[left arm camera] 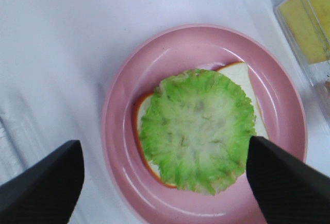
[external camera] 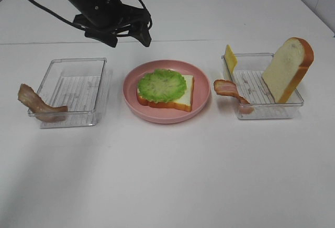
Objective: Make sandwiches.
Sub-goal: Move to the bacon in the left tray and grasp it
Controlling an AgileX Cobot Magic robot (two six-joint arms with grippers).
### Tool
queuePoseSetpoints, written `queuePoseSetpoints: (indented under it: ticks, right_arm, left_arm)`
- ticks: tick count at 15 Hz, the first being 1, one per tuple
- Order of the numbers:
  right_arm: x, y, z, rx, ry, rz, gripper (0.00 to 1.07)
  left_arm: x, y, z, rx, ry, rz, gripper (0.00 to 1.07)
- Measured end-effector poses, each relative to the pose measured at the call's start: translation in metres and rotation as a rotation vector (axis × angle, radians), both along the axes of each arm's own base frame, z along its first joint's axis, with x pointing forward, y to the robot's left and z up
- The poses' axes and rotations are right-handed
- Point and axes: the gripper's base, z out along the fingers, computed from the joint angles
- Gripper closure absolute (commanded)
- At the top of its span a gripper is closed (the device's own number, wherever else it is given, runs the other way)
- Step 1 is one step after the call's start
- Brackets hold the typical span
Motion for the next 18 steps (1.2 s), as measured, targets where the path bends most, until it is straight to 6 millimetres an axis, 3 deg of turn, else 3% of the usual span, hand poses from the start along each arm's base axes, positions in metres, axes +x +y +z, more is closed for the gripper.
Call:
queuePoseSetpoints:
  ticks: [5, 8, 12, 18]
  right_arm:
    - [0.000, 0.000, 0.000, 0.000, 0.000, 0.000, 0.20]
    - [0.000, 0.000, 0.000, 0.000, 0.000, 0.000, 0.20]
    - [0.000, 0.000, 0.000, 0.000, 0.000, 0.000, 0.20]
    - [0.000, 0.000, 0.000, 0.000, 0.000, 0.000, 0.20]
  left_arm:
    - [-0.018, 0.020, 0.045, 0.175, -0.049, -0.029, 0.26]
    - [-0.025, 0.031, 0.058, 0.257, -0.035, 0.012, 0.29]
    - [-0.032, 0.048, 0.055, 0.364, 0.078, 0.081, 0.30]
    - [-0.024, 0.114, 0.052, 0.381, 0.201, 0.230, 0.30]
